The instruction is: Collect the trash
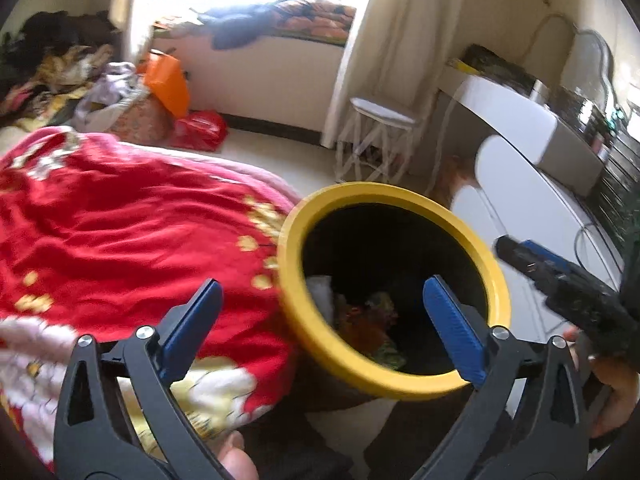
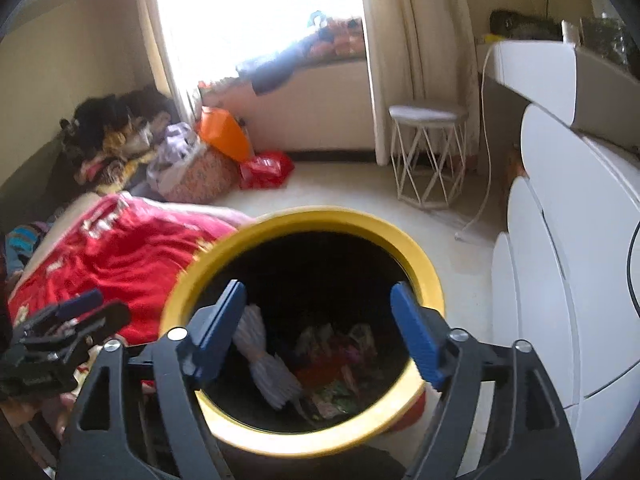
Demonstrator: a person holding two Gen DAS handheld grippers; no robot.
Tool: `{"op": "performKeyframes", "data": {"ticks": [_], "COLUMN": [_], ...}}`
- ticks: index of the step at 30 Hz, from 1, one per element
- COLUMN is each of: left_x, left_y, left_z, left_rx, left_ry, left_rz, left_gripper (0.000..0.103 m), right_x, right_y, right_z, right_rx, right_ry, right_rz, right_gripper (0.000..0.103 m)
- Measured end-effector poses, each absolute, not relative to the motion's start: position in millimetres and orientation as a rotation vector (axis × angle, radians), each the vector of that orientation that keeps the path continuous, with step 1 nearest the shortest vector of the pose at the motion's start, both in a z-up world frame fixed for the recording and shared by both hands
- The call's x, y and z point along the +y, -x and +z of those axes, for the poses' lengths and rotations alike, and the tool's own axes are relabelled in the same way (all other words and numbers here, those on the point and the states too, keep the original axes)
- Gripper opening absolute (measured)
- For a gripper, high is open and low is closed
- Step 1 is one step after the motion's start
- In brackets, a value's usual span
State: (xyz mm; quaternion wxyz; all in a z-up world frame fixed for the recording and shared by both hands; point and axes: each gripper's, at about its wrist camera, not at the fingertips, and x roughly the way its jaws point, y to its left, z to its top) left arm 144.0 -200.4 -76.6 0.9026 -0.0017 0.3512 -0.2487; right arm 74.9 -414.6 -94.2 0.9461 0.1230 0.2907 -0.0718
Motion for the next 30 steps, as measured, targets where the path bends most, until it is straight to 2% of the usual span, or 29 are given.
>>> {"op": "performKeyframes", "data": {"ticks": [2, 5, 15, 30], "left_x": [-190.8, -177.2, -139.4, -119.0], "left_y": [-136.5, -127.7, -96.1, -77.8], "left_z": [-75.1, -70.9, -59.6, -51.9], "left_rx": [0.702, 0.665, 0.582, 0.561], "left_ry": [0.004, 0.004, -0.009, 0.021], "left_rz": [-0.485, -0.43, -0.325, -0.281], "left_gripper": [0.092, 0.092, 0.092, 0.092], "right_x": [-407.6, -396.2, -361.7, -344.6], "right_y": [-65.6, -50.0, -9.0, -4.3], "right_z": [-88.3, -79.2, -70.1, -73.2], "right_rx": [0.525, 0.422, 0.215, 0.21], "right_ry": [-0.264, -0.267, -0.173, -0.12], "right_rz": [-0.153, -0.138, -0.162, -0.151], "right_gripper": [0.091, 0.096, 0.096, 0.096]}}
